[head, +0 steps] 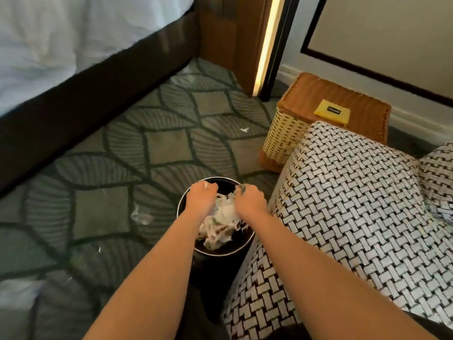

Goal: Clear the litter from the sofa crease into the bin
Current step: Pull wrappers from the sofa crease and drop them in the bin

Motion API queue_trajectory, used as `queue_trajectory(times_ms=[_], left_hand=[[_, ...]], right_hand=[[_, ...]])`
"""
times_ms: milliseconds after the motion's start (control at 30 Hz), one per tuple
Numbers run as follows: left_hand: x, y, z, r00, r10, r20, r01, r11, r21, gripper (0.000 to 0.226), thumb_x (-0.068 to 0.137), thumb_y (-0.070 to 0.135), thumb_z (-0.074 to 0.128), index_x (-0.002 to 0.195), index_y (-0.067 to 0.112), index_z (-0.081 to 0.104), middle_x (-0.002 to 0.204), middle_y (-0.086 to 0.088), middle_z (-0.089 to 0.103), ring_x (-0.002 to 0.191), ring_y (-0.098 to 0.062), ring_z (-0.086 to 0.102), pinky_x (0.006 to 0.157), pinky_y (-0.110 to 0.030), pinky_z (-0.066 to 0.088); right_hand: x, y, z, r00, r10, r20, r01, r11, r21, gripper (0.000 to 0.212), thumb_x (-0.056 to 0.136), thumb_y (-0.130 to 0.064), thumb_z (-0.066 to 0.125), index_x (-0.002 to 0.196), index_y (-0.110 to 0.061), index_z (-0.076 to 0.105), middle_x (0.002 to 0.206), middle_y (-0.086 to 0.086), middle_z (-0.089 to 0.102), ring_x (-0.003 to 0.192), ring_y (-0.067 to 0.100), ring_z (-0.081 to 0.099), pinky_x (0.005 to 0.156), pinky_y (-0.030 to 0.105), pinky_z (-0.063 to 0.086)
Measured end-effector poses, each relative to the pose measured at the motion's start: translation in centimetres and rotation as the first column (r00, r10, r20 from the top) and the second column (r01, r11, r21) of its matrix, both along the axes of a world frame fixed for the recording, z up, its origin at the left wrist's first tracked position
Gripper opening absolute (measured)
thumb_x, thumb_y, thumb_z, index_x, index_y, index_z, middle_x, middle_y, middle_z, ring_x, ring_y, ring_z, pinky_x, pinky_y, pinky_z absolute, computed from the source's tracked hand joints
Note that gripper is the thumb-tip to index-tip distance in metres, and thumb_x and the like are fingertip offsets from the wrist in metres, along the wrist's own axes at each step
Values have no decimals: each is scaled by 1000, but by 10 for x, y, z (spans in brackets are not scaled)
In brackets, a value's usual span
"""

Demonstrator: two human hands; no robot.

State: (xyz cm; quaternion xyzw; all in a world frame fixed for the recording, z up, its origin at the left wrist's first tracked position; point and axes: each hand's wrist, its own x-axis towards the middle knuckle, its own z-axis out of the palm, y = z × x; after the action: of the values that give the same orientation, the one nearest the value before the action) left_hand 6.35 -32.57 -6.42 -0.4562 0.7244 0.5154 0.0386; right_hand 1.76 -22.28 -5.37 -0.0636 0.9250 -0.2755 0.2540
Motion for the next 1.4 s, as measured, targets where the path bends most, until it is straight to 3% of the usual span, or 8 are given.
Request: queue_trajectory(times_ms=[167, 300, 467, 700, 800, 1000, 1300, 1400], left_hand=[[-15, -4, -37, 971, -221, 96, 221, 975, 12, 38, 95, 28, 43, 59, 13, 44, 69, -6, 50, 81, -27, 52, 73, -32, 38], [-18, -3, -45, 952, -279, 127, 279, 960, 14, 35, 97, 29, 38, 104, 6, 62, 121, -17, 58, 121, -35, 45, 106, -43, 32], [-7, 0, -33, 962, -247, 113, 255, 965, -66, 28, 97, 25, 39, 96, 8, 61, 98, -11, 62, 100, -30, 55, 81, -33, 39], [17, 19, 7, 963, -268, 5, 266, 955, -132, 20, 95, 21, 43, 93, 8, 59, 90, -5, 58, 90, -23, 54, 80, -32, 42], [29, 29, 30, 938, -346, 19, 344, 921, -182, 24, 96, 22, 44, 105, 9, 61, 100, -5, 62, 90, -16, 51, 76, -25, 35], [48, 55, 101, 884, -467, 15, 454, 851, -263, 29, 95, 22, 40, 106, 7, 62, 106, -12, 65, 95, -29, 60, 75, -33, 46], [51, 135, 204, 629, -776, 44, 744, 585, -323, 38, 95, 37, 39, 122, 15, 55, 123, -4, 59, 107, -21, 60, 95, -38, 46], [56, 172, 226, 549, -836, -9, 784, 519, -340, 36, 96, 39, 39, 119, 17, 55, 114, -3, 63, 91, -18, 65, 83, -35, 52]], right_hand=[[-11, -14, -35, 990, -80, 119, 92, 991, -99, 34, 96, -28, 43, 112, -3, 59, 114, 17, 61, 108, 34, 55, 84, 33, 43], [-9, -19, -43, 963, 16, 269, 8, 996, -88, 38, 92, -33, 48, 120, -8, 55, 121, 12, 58, 113, 30, 53, 85, 30, 41], [-7, -3, -26, 974, 58, 220, -37, 995, -96, 35, 95, -21, 49, 128, -10, 50, 130, 6, 54, 108, 21, 57, 70, 18, 44], [4, 25, 24, 981, 145, 128, -117, 972, -202, 30, 91, -9, 48, 119, -9, 58, 120, 6, 60, 95, 14, 58, 80, 19, 41], [7, 43, 52, 981, 172, 93, -149, 965, -214, 26, 91, -9, 48, 113, -9, 63, 120, 8, 60, 112, 21, 55, 92, 28, 43], [21, 89, 105, 983, 177, 51, -157, 948, -276, 24, 93, -12, 45, 103, -1, 64, 105, 16, 66, 102, 30, 61, 90, 40, 48], [44, 186, 187, 948, 249, -196, -285, 941, -185, 27, 95, -19, 42, 113, -12, 60, 109, 7, 64, 101, 21, 59, 92, 37, 48], [53, 227, 206, 940, 211, -270, -264, 948, -178, 25, 94, -17, 42, 112, -14, 60, 105, 7, 65, 97, 20, 61, 92, 41, 47]])
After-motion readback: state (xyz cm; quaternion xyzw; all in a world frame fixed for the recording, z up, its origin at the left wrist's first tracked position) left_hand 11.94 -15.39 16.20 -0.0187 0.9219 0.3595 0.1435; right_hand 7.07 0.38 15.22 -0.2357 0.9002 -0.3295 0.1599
